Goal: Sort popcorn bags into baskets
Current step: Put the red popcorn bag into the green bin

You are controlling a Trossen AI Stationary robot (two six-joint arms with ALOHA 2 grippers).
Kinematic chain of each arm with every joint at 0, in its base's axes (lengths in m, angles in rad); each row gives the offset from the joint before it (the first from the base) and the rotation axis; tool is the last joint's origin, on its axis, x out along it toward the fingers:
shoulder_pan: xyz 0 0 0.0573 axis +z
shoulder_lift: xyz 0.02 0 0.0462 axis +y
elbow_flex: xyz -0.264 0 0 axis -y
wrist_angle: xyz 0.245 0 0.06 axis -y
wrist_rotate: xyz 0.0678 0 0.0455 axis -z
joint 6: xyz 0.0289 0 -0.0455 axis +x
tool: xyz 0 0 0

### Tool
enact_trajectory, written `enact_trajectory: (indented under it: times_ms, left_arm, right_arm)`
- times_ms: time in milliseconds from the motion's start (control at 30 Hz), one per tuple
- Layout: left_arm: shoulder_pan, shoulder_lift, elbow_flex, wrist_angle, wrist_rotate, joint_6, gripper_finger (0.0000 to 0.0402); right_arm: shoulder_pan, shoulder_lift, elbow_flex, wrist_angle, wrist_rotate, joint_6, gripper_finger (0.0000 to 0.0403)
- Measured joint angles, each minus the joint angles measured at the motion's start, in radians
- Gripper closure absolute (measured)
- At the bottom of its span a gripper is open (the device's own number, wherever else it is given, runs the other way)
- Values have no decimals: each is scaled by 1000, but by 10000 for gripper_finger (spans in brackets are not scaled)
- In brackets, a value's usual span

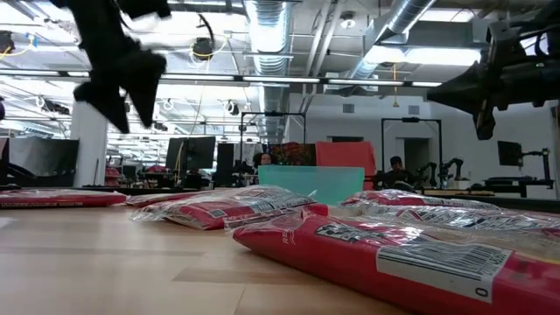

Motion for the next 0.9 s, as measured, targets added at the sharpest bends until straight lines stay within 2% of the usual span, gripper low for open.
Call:
enact_trajectory:
  times_ms: [67, 167, 333, 467, 667, 900]
  left_arm:
    - [44, 61, -19, -28, 69, 44, 114]
    - [105, 104, -38, -58, 95, 105, 114]
    - [190, 100, -42, -82, 149, 188, 114]
    - [252, 97, -44, -144, 149, 235, 114]
    - [335, 103, -125, -94, 227, 250, 114]
    - [369, 105, -222, 11, 290, 237, 114]
  right_arm:
    - [-5, 0, 0, 0, 0, 0, 350]
    - [-4, 0, 0, 0, -1, 0, 349]
    - [-3, 0, 0, 0, -2, 11, 349]
    - [-3, 0, 0, 0, -2, 11, 349]
    - [-3, 0, 0, 0, -2, 11, 349]
    - [-3, 0, 0, -1, -3, 11, 349]
